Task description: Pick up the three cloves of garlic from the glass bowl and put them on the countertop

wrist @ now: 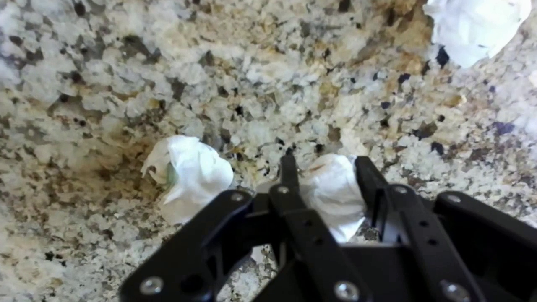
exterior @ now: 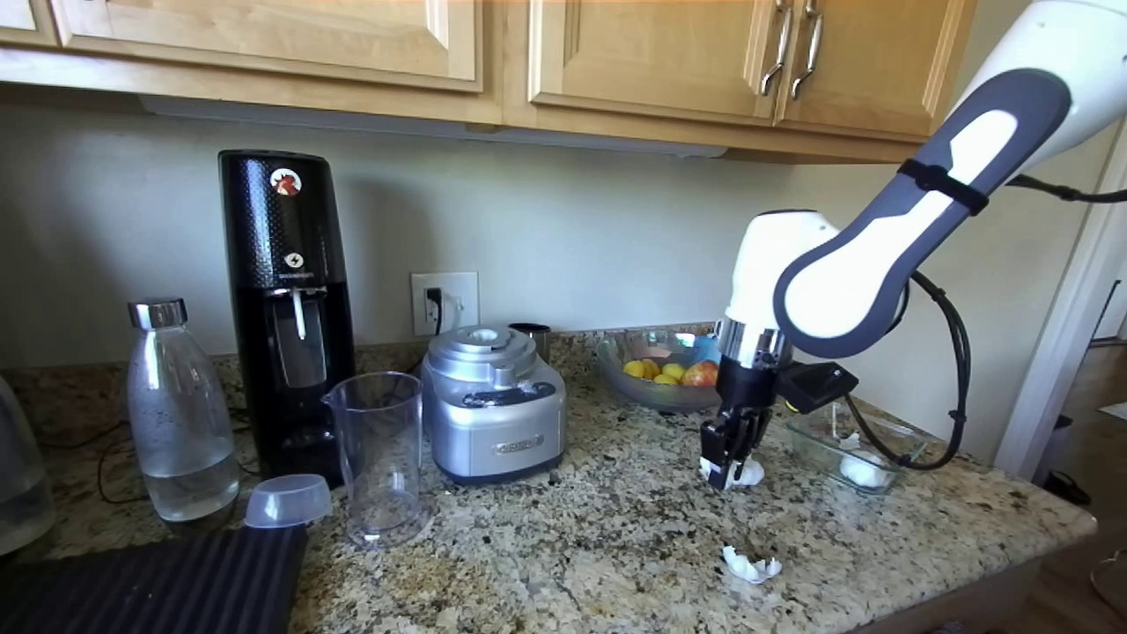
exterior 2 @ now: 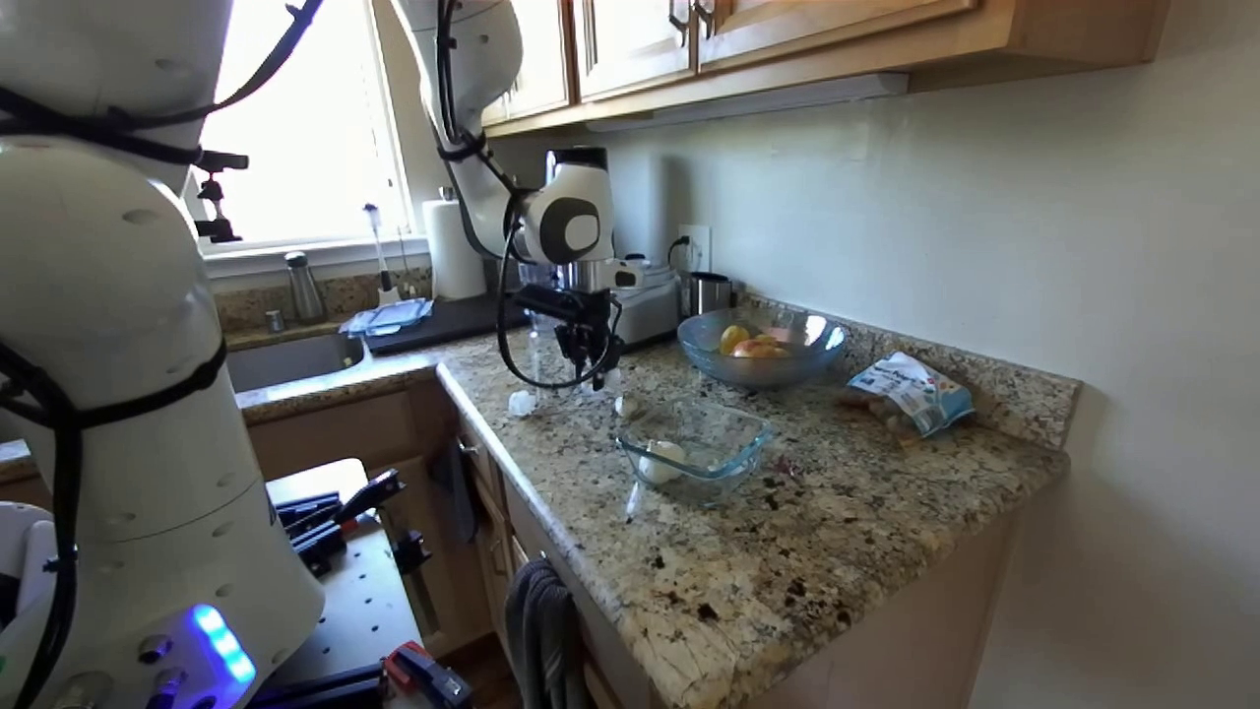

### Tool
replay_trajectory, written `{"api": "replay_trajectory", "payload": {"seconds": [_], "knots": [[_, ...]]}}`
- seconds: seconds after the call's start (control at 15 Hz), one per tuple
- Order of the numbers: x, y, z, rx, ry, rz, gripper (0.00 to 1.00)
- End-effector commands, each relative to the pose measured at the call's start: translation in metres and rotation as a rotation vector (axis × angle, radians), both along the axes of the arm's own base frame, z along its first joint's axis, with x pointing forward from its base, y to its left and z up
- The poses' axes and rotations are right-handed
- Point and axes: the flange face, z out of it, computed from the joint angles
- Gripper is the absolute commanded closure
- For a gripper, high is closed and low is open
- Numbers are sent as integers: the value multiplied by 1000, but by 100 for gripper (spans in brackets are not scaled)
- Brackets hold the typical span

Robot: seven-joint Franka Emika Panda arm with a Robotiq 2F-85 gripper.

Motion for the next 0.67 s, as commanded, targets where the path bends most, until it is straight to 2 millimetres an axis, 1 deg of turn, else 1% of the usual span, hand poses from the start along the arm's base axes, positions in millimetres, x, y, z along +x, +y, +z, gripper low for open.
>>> {"api": "replay_trajectory", "payload": {"seconds": [0.0,0.07,0.13,0.2,0.33,0.47,0.53,0.6], "knots": [[8,5,-14,-34,2,11,86],[9,7,-16,-37,7,22,85],[8,7,-14,-40,3,32,52],[7,8,-8,-50,5,38,37],[3,8,9,-51,-2,54,25],[-1,3,29,-54,8,60,12],[-2,-2,42,-57,6,59,5],[-3,-9,56,-63,10,51,2]]}}
